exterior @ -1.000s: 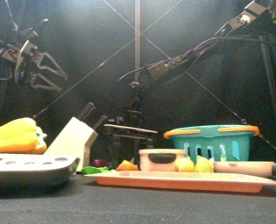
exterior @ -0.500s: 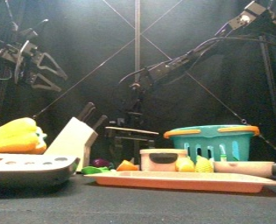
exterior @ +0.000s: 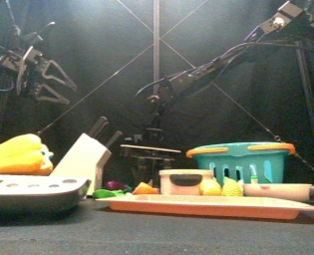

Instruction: Grab rice

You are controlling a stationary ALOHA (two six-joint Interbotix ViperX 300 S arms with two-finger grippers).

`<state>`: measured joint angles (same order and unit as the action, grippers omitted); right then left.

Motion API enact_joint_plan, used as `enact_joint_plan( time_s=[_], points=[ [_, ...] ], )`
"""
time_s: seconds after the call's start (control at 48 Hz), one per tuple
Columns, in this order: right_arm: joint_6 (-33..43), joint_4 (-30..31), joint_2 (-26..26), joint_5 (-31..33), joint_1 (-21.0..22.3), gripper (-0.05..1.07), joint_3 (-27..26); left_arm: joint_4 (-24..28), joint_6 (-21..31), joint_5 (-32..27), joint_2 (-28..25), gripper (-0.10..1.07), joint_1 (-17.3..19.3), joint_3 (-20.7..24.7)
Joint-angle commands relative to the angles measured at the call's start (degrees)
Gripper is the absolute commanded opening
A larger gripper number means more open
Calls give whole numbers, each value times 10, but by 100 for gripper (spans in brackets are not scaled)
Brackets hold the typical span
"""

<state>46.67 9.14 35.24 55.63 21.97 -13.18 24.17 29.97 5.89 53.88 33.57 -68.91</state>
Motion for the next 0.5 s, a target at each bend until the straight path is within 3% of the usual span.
enact_joint_plan(
  time_s=[0.0,0.479],
  points=[
    [1,2,-21,-1,3,63,-16,2,0,3,-2,103,1,7],
    [-1,11,-36,16,3,63,-34,1,0,3,-2,102,1,6]
  ],
)
